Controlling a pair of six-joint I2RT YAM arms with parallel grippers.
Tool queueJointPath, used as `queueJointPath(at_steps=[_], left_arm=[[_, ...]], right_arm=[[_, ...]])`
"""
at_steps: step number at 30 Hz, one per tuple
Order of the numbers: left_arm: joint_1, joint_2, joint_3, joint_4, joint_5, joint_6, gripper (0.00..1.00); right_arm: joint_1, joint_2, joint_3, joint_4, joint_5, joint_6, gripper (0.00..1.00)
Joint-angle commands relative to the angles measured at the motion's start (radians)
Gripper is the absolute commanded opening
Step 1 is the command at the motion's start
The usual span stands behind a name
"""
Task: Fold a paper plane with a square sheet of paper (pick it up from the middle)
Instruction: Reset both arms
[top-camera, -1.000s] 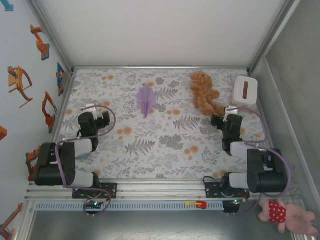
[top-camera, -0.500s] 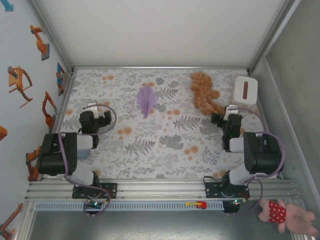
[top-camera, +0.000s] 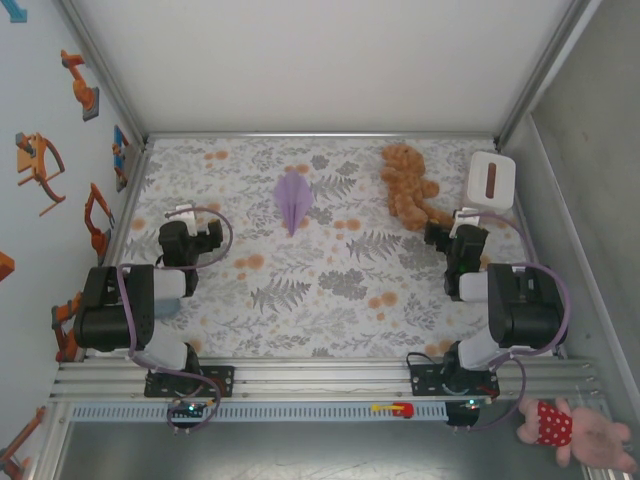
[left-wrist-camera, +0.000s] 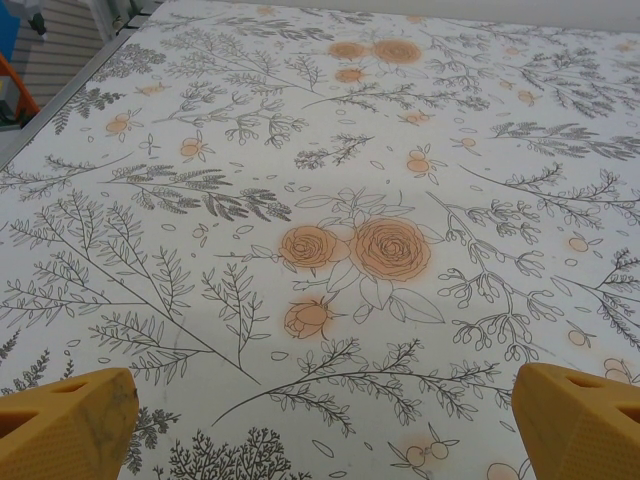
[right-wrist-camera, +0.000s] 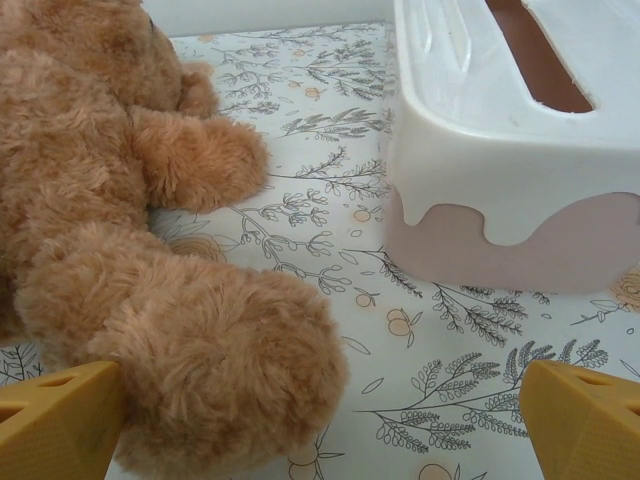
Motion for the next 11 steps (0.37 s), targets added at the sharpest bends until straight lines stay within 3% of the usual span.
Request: queueJointPath(at_steps=[1,9,11], left_arm=[[0.003,0.003,0.020,0.007,0.003,0.015,0.96],[0.005,0.006,0.024,0.001,0.004,0.013,0.96],[0.005,0.005,0.020,0.006,0.004,0.015,0.96]], right_arm=[[-0.005,-0.002,0.022,0.007,0.028,0.005,0.99],[-0.005,-0.005,0.015,0.011,0.020,0.005,0.99],[-0.006,-0.004,-0.009,0.064,-0.087,-0.038,0.99]])
